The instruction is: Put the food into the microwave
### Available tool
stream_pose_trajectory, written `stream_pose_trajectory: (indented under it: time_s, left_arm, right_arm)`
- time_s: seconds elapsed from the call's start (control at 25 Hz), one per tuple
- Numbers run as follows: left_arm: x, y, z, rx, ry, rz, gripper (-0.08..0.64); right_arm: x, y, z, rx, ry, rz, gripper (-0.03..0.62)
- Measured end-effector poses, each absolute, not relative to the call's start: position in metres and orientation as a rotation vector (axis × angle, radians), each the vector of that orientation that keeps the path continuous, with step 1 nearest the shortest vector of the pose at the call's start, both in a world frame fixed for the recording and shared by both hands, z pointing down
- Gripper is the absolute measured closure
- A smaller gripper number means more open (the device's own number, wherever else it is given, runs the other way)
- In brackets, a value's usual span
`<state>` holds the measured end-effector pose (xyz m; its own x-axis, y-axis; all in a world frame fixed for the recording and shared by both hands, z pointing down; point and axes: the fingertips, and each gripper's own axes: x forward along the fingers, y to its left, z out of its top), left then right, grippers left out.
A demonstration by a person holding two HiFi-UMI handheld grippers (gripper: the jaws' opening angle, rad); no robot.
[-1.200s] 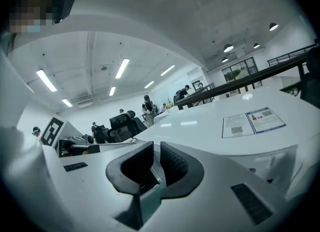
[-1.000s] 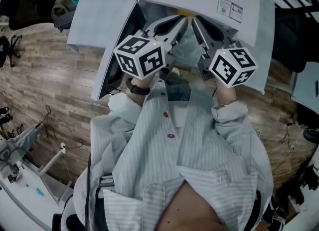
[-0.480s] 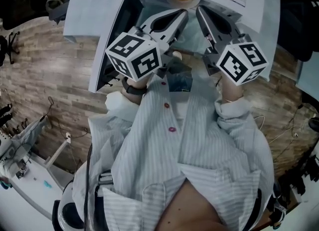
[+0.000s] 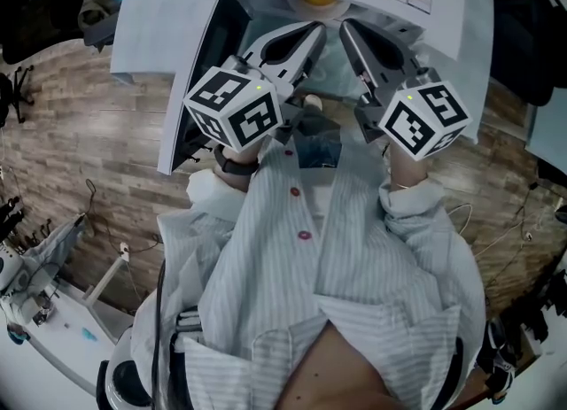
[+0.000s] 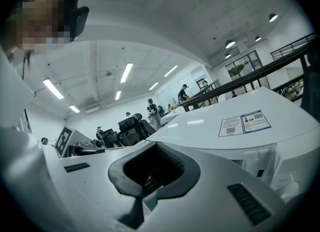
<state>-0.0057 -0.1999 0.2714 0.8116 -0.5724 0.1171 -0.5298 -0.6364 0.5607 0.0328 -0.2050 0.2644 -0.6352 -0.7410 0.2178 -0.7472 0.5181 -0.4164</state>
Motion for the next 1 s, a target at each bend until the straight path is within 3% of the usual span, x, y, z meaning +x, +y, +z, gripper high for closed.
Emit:
stream_pose_trajectory:
  time_s: [1.0]
  left_arm:
    - [0.003,-0.203,0.283,2.373,-0.797,-0.073,0.552]
  right_arm:
    - [0.037,-0.208,0.275,1.331,-2.727,0.817,0.56]
